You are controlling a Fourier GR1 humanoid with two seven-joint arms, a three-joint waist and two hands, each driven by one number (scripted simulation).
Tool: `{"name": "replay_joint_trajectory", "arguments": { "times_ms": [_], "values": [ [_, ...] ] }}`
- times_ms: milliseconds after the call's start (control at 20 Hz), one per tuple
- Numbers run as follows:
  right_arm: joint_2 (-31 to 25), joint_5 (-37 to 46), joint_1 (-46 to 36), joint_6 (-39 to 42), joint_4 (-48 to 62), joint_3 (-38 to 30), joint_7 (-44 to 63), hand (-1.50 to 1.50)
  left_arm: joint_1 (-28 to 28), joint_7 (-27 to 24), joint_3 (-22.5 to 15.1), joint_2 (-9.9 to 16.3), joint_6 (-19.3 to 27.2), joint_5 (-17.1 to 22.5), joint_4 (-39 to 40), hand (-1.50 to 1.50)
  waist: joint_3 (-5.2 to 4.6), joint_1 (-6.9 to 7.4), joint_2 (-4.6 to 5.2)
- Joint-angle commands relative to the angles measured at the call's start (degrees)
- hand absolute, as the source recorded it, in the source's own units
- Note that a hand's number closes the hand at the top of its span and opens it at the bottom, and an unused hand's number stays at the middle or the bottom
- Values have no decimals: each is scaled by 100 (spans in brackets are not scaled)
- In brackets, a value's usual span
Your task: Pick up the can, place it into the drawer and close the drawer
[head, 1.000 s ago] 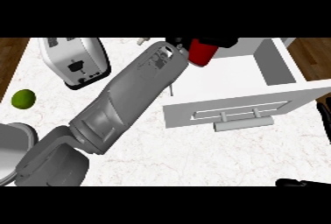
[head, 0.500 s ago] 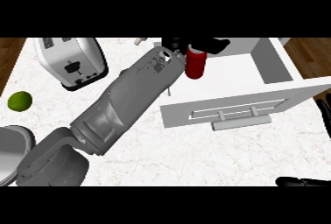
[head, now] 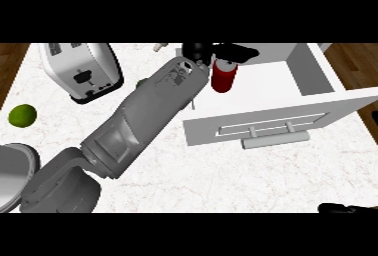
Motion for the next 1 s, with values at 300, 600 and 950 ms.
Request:
{"name": "replay_joint_trajectory", "arguments": {
  "times_ms": [300,600,950],
  "values": [
    [-473,1445,-355,-51,-287,363,-290,-150,58,-147,-18,0,-11,471,-274,-150,-6,203,-25],
    [-827,2178,-275,82,-337,538,-657,-150,-163,-351,184,0,307,756,-306,-150,-5,229,-45],
    [-977,4386,-784,-346,329,1655,-654,-150,-333,-104,-98,0,554,825,-579,-150,-9,481,-77]
  ]
}}
